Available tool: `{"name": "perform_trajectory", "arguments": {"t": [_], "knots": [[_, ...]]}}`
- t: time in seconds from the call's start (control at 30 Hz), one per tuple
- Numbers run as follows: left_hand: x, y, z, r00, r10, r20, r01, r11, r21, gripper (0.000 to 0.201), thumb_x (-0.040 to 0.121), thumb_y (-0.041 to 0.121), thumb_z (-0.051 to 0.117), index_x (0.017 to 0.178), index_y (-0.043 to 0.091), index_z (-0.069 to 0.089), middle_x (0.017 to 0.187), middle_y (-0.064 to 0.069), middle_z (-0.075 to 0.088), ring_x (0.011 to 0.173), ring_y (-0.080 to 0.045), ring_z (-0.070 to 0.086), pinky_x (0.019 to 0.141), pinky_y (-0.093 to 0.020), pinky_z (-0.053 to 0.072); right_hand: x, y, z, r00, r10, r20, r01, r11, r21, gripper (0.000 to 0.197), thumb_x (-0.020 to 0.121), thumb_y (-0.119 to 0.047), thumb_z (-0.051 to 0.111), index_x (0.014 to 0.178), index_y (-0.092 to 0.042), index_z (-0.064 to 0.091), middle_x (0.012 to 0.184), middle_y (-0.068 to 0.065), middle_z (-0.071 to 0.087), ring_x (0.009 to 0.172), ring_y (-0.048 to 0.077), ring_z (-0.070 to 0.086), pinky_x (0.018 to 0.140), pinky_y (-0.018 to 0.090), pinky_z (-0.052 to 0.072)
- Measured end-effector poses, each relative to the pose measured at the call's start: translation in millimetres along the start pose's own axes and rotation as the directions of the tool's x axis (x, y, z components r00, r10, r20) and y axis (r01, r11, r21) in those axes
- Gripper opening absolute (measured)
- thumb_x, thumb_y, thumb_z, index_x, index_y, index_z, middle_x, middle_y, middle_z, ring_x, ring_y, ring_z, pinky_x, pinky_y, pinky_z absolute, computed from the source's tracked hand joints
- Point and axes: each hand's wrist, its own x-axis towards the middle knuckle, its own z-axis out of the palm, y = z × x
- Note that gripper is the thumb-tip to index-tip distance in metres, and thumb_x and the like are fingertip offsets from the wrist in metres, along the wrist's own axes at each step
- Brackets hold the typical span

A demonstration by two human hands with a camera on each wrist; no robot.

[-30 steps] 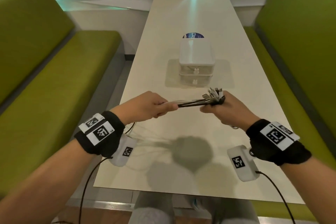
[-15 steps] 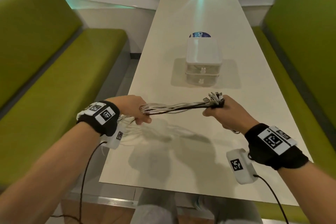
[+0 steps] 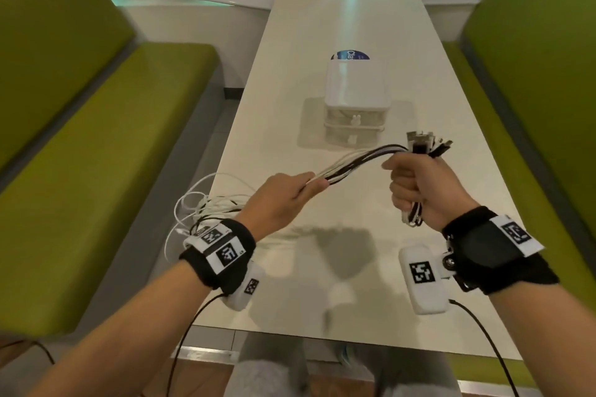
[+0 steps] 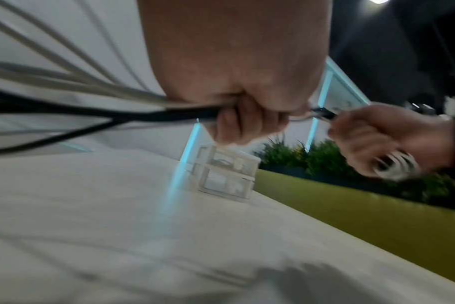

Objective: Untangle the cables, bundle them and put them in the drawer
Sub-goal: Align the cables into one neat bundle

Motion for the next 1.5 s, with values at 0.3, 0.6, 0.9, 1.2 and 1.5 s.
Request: {"name": "perform_trajectory", "arguments": {"t": [0.3, 0.6, 0.9, 1.2, 1.5], "knots": [[4, 13, -2, 0.994, 0.001, -0.112, -0.003, 1.000, -0.018, 0.066, 0.085, 0.077, 0.029, 0.135, 0.036, 0.037, 0.114, 0.003, 0.068, 0.102, -0.019, 0.064, 0.091, -0.038, 0.048, 6, 10, 24, 1.000, 0.009, -0.008, -0.009, 0.999, 0.049, 0.048, 0.086, -0.007, 0.055, 0.056, -0.024, 0.022, 0.048, -0.004, 0.013, 0.042, 0.017, 0.008, 0.045, 0.031, 0.013], [20, 54, 0, 0.995, 0.080, -0.051, -0.085, 0.990, -0.108, 0.033, 0.102, 0.040, 0.039, 0.101, 0.015, 0.061, 0.059, 0.007, 0.045, 0.057, -0.014, 0.045, 0.060, -0.032, 0.035, 3, 8, 20, 0.999, -0.051, 0.018, 0.050, 0.998, 0.034, 0.051, 0.085, -0.004, 0.056, 0.047, -0.025, 0.029, 0.047, -0.005, 0.014, 0.038, 0.015, 0.012, 0.041, 0.026, 0.018], [5, 49, 1, 0.992, 0.063, -0.106, -0.067, 0.997, -0.042, 0.047, 0.103, 0.041, 0.029, 0.069, 0.013, 0.046, 0.055, -0.001, 0.047, 0.055, -0.026, 0.046, 0.061, -0.043, 0.040, 11, 13, 34, 0.999, 0.006, -0.036, 0.008, 0.926, 0.378, 0.045, 0.089, -0.010, 0.053, 0.053, -0.020, 0.028, 0.046, -0.004, 0.015, 0.041, 0.014, 0.016, 0.043, 0.026, 0.029], [5, 57, 16, 0.985, 0.043, -0.165, -0.040, 0.999, 0.026, 0.040, 0.104, 0.040, 0.026, 0.079, 0.017, 0.047, 0.065, -0.008, 0.060, 0.061, -0.029, 0.055, 0.060, -0.040, 0.041, 12, 20, 43, 0.986, -0.158, 0.042, 0.139, 0.943, 0.302, 0.033, 0.070, -0.025, 0.081, 0.068, -0.018, 0.048, 0.051, -0.006, 0.033, 0.045, 0.010, 0.032, 0.054, 0.027, 0.044], [1, 63, 34, 0.982, 0.150, -0.111, -0.097, 0.918, 0.384, 0.030, 0.105, 0.037, 0.026, 0.085, 0.017, 0.038, 0.065, -0.011, 0.058, 0.050, -0.032, 0.038, 0.049, -0.036, 0.028, 12, 17, 50, 0.980, -0.119, -0.160, 0.136, 0.986, 0.100, 0.037, 0.069, -0.021, 0.086, 0.053, -0.022, 0.052, 0.048, -0.012, 0.042, 0.047, 0.008, 0.039, 0.044, 0.020, 0.036]]}}
